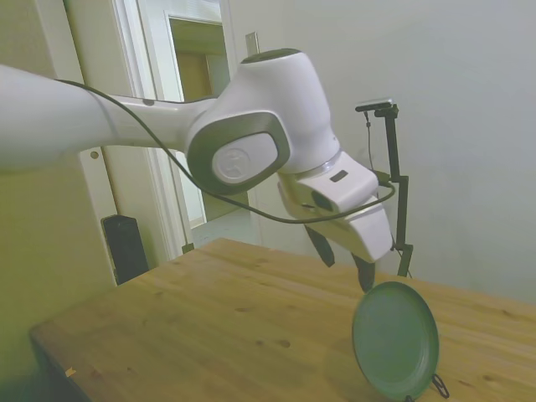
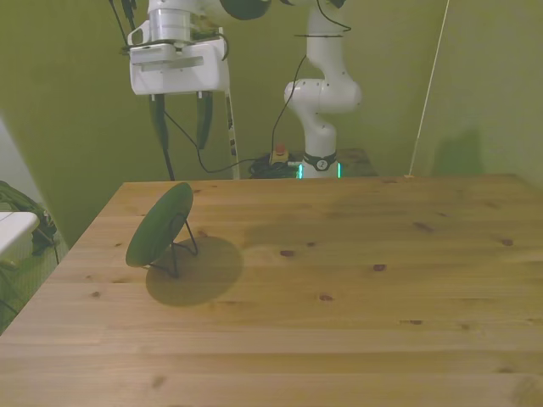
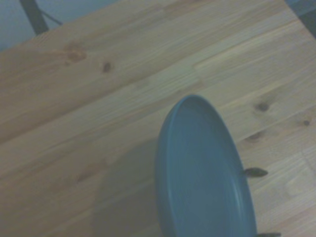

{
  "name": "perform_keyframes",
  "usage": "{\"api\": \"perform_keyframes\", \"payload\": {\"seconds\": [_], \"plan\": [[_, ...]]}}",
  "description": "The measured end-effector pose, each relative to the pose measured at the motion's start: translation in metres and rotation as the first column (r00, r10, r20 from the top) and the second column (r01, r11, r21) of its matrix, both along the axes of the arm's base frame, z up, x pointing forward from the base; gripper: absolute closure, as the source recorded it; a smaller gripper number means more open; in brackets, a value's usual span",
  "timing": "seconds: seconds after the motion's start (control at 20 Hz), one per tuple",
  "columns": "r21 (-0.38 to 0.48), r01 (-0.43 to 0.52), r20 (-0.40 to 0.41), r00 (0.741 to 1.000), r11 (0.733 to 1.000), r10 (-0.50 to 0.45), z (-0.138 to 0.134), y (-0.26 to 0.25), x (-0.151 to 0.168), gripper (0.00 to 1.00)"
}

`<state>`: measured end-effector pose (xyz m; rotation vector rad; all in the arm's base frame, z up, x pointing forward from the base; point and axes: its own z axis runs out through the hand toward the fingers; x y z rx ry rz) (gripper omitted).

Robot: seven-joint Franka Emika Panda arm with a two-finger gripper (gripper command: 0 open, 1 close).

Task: Unload the plate

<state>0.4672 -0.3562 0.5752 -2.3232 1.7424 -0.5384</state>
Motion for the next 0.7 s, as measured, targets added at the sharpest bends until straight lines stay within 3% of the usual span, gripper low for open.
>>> {"api": "perform_keyframes", "payload": {"seconds": [0.1, 0.3, 0.5, 0.7], "plan": [[0.017, 0.004, 0.018, 1.0, 1.0, -0.004, 0.0, -0.015, 0.008, 0.0], [0.07, -0.093, 0.05, 0.995, 0.993, 0.09, -0.011, -0.038, 0.012, 0.0], [0.151, -0.174, 0.056, 0.984, 0.973, 0.167, -0.019, -0.05, 0.007, 0.0], [0.215, -0.197, 0.041, 0.98, 0.957, 0.192, -0.026, -0.061, 0.007, 0.0]]}}
